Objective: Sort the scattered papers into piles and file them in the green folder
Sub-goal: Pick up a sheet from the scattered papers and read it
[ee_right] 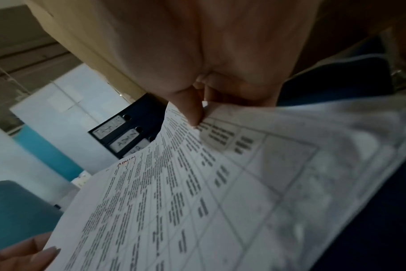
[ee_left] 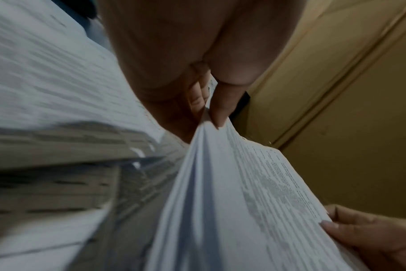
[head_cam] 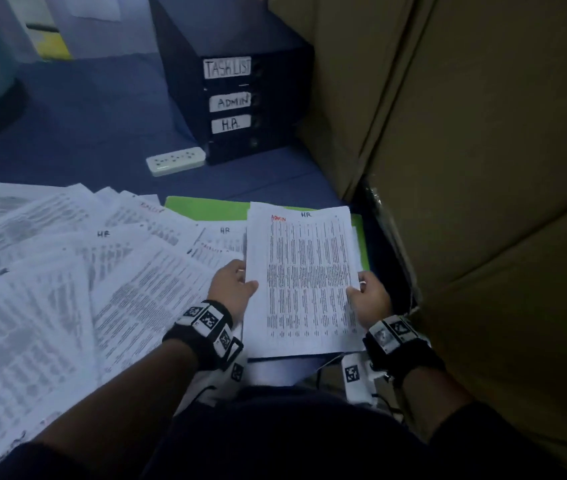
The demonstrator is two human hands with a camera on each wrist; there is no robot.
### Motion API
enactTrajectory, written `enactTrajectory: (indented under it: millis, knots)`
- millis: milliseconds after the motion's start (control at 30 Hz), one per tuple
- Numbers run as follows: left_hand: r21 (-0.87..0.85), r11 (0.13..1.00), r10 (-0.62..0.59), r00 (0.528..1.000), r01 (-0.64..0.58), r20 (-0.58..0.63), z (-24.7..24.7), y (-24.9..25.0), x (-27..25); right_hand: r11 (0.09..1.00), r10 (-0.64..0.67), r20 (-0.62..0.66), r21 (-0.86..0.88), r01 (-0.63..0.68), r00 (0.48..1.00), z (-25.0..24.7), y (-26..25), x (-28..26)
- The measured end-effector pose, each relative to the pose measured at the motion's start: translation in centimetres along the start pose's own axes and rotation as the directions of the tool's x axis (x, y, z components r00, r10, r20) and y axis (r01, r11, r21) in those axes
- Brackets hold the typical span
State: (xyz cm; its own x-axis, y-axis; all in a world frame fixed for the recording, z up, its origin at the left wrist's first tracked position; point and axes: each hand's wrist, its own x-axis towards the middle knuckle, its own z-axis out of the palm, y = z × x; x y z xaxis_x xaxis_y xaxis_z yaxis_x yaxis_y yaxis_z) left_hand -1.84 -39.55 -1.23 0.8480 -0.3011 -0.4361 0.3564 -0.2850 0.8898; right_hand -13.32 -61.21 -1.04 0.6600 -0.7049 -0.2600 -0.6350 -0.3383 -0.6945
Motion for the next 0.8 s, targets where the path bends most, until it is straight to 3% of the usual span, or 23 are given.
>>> enactTrajectory:
  millis: [100, 167, 233, 300, 400, 567, 700, 800]
  knots:
    - [0.040, 0.999, -0.009, 1.000, 0.009, 0.013, 2.9, 0.1, 1.6, 0.996, 0.083, -0.034, 0.039, -0.082, 0.996, -1.3, 1.2, 1.4]
    - [0.002, 0.996, -0.093, 0.994, 0.093, 0.050, 4.2, -0.3, 2.2, 0.991, 0.115, -0.019, 0.070, -0.114, 0.993, -1.7, 1.6, 1.7]
    - [0.040, 0.987, -0.159, 0.981, 0.155, 0.110, 4.9, -1.0, 2.4, 0.992, 0.128, 0.067, -0.017, -0.127, 0.989, -1.4, 2.4, 2.0]
    - [0.218, 0.965, -0.183, 0.972, 0.149, 0.148, 4.9, -1.3, 2.3, 0.980, 0.138, 0.190, -0.166, -0.107, 0.972, -0.6, 3.6, 2.2]
    - [0.271, 0.958, -0.142, 0.978, 0.096, 0.154, 4.2, -0.6, 1.7, 0.971, 0.122, 0.195, -0.227, -0.076, 0.973, 0.1, 4.4, 2.1]
    - [0.137, 0.989, -0.077, 0.991, 0.061, 0.112, 1.0, 0.9, 0.1, 0.976, 0.036, -0.013, -0.213, -0.038, 0.999, 0.3, 1.5, 1.7]
    - [0.096, 0.995, -0.006, 1.000, 0.006, -0.002, -4.1, 1.3, -1.4, 0.991, -0.064, 0.116, -0.114, 0.077, 0.991, 3.3, -3.0, 1.0]
    - [0.130, 0.992, 0.020, 0.996, -0.009, -0.086, -9.4, 0.7, -2.9, 0.975, -0.169, 0.270, -0.094, 0.201, 0.948, 7.5, -7.2, -0.9]
